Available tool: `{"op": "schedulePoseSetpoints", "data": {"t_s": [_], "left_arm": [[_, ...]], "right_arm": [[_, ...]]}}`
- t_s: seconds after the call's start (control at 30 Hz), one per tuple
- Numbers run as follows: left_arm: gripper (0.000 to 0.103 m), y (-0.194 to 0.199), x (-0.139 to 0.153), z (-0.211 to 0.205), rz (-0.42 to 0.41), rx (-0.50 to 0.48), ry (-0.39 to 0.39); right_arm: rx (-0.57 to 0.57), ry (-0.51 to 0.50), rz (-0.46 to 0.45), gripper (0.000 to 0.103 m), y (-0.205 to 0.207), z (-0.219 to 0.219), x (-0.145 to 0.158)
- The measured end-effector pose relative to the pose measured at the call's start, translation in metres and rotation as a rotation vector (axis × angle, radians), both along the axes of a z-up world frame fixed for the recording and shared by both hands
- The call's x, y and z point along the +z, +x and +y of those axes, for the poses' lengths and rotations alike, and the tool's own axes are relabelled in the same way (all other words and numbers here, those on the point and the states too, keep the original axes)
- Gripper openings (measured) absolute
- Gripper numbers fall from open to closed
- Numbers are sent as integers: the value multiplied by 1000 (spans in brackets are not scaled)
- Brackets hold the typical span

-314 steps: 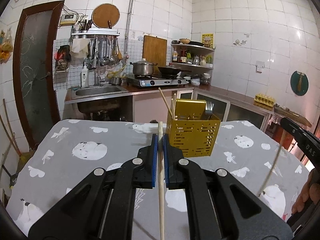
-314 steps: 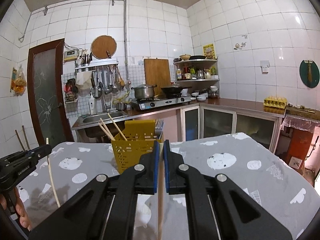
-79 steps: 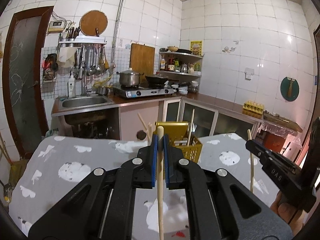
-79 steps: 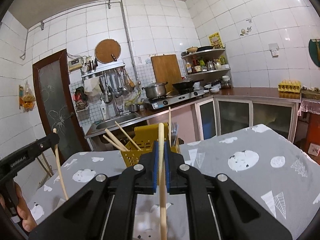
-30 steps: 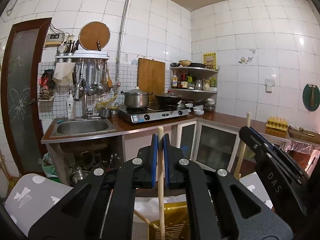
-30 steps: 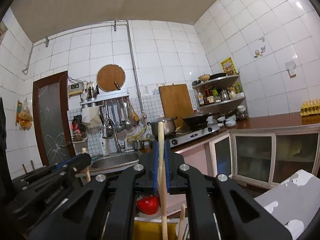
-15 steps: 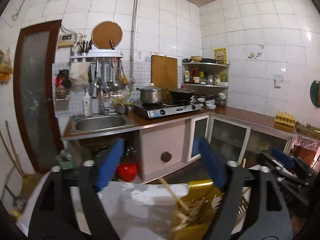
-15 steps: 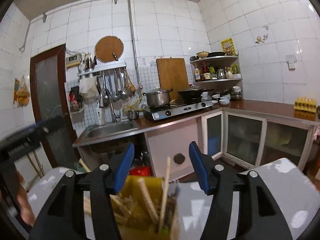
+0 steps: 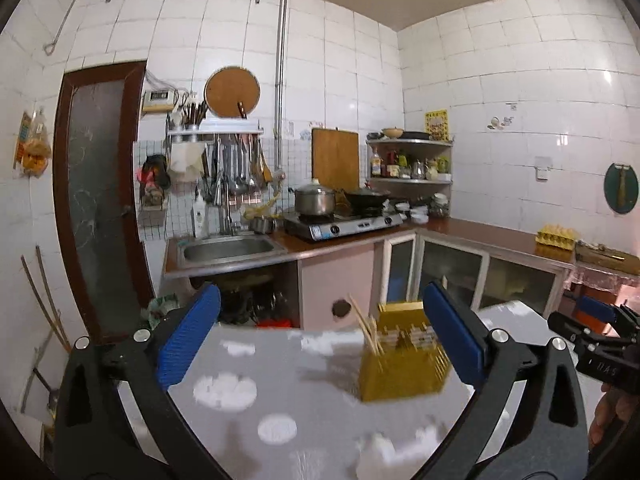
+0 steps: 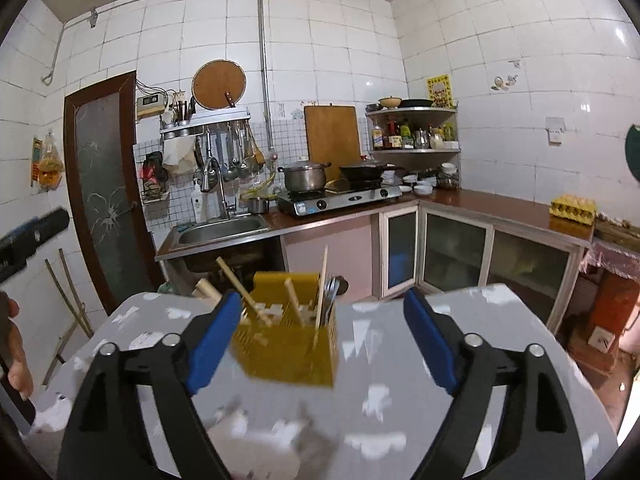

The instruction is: Organize utensils

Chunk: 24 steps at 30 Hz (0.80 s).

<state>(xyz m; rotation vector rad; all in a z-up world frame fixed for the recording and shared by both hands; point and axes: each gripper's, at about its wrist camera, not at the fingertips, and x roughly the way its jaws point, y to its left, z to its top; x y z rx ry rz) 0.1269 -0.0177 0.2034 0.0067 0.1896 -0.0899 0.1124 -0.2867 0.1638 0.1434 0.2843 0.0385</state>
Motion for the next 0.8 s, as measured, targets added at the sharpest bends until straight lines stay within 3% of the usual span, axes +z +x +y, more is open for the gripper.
{"op": "schedulePoseSetpoints", "data": {"t_s": [0.33, 0.63, 0.8], "left_arm": [[98, -64, -89, 20, 134, -20, -72], [98, -79, -167, 5, 126, 12, 51], [98, -80, -181, 5, 85, 38, 40]], "right_arm": [[4, -16, 27, 98, -85, 20, -61], [-52, -19, 30, 98, -99, 20, -125], [-87, -55, -6, 98, -100, 26, -137]]}}
